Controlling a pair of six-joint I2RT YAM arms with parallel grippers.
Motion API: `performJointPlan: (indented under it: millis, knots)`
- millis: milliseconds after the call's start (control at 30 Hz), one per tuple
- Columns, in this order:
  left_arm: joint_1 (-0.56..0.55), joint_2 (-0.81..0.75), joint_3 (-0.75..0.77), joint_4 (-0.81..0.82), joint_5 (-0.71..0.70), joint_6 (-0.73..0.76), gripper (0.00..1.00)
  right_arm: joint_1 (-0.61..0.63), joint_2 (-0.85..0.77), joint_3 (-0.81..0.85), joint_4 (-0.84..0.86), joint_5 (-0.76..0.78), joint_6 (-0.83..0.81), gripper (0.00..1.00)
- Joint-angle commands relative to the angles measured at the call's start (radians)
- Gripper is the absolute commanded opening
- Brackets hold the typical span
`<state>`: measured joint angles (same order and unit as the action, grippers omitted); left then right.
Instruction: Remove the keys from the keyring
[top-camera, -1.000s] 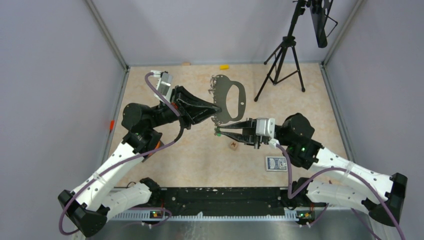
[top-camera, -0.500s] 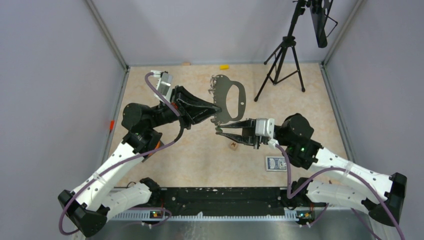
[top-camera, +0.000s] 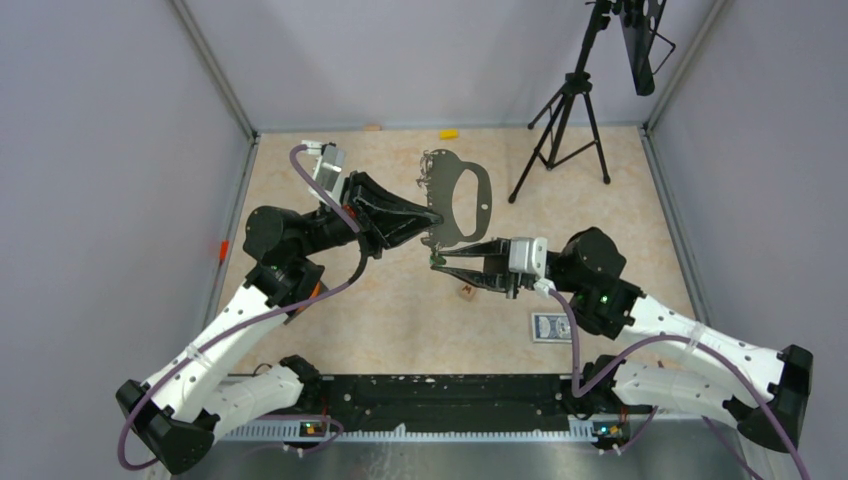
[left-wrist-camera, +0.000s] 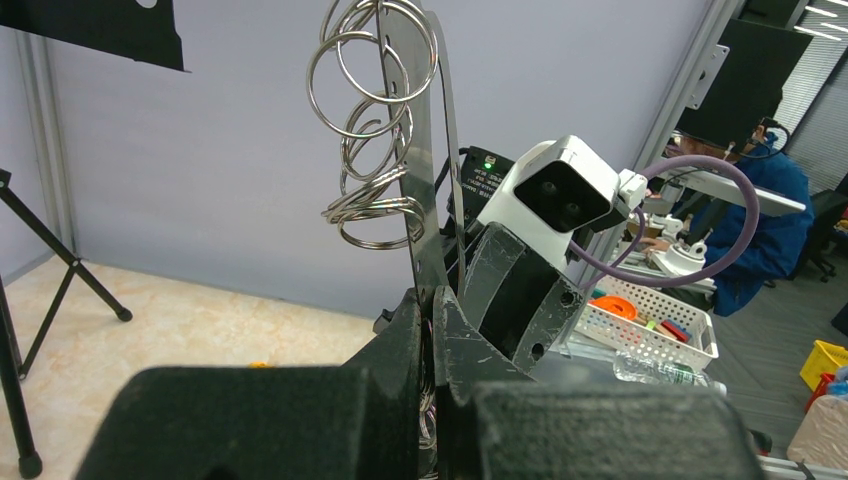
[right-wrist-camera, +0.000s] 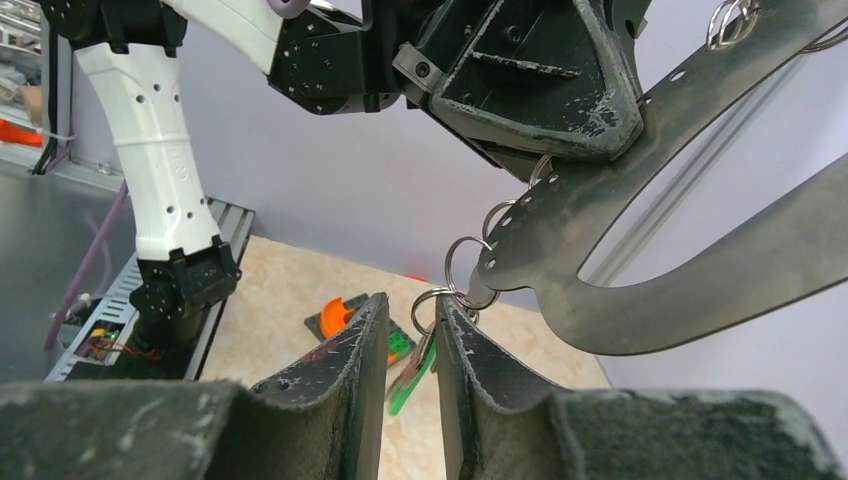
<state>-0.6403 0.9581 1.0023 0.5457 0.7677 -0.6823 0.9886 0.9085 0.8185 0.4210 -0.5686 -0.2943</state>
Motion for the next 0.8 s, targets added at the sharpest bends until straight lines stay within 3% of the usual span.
performJointPlan:
  millis: [0, 767]
  knots:
    - [0.001, -0.018, 0.002, 0.062, -0.019, -0.012, 0.00, 0.012, 0.001, -0.010, 0.005, 0.001, -0.001, 0.24]
    - [0.001, -0.019, 0.002, 0.064, -0.021, -0.014, 0.00, 0.012, 0.004, -0.027, -0.001, 0.007, -0.017, 0.15]
